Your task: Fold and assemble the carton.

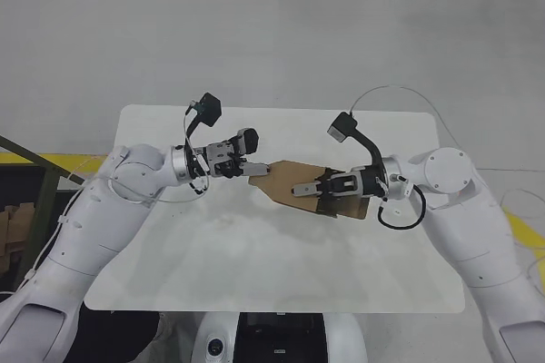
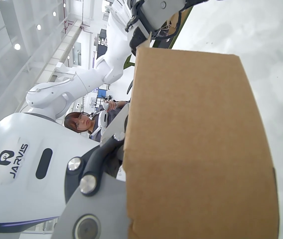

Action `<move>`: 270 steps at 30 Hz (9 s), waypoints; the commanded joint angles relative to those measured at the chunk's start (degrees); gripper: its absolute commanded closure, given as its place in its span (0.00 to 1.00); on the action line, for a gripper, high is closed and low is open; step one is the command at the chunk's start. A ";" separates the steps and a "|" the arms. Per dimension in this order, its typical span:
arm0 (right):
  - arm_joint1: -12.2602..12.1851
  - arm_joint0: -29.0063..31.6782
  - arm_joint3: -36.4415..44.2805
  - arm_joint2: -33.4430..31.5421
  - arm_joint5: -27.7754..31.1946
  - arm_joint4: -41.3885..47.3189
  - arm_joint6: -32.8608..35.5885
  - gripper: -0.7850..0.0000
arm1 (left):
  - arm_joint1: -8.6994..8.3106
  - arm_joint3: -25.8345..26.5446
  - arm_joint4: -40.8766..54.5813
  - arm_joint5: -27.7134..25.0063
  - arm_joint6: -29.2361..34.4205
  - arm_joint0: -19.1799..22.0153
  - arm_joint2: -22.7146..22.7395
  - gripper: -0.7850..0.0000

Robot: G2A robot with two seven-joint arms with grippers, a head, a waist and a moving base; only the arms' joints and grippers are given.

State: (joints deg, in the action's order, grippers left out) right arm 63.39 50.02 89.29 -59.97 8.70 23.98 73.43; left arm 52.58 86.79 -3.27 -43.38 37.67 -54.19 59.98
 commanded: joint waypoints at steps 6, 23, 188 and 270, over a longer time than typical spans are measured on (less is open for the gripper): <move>-0.03 0.09 0.37 0.00 0.21 0.76 0.01 1.00 | 0.00 0.78 -0.02 -1.24 0.76 -1.27 0.01 0.00; 0.05 -0.60 0.28 0.89 0.23 1.07 0.34 1.00 | 0.33 -0.72 3.49 -2.47 0.70 -0.26 1.28 0.00; 10.45 -13.10 -41.57 16.94 4.60 -1.22 1.32 0.00 | -2.32 -0.15 -49.75 -14.62 -32.84 -6.53 3.98 0.00; 0.61 6.23 -2.67 -5.64 0.97 -9.67 -2.39 0.00 | 5.98 -18.47 -74.91 -1.62 -53.77 -2.18 -12.66 0.00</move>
State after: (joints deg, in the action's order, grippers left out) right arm 64.00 56.25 86.62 -65.62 9.67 14.31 71.04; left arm 58.50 68.92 -78.26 -44.82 -16.00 -56.61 47.22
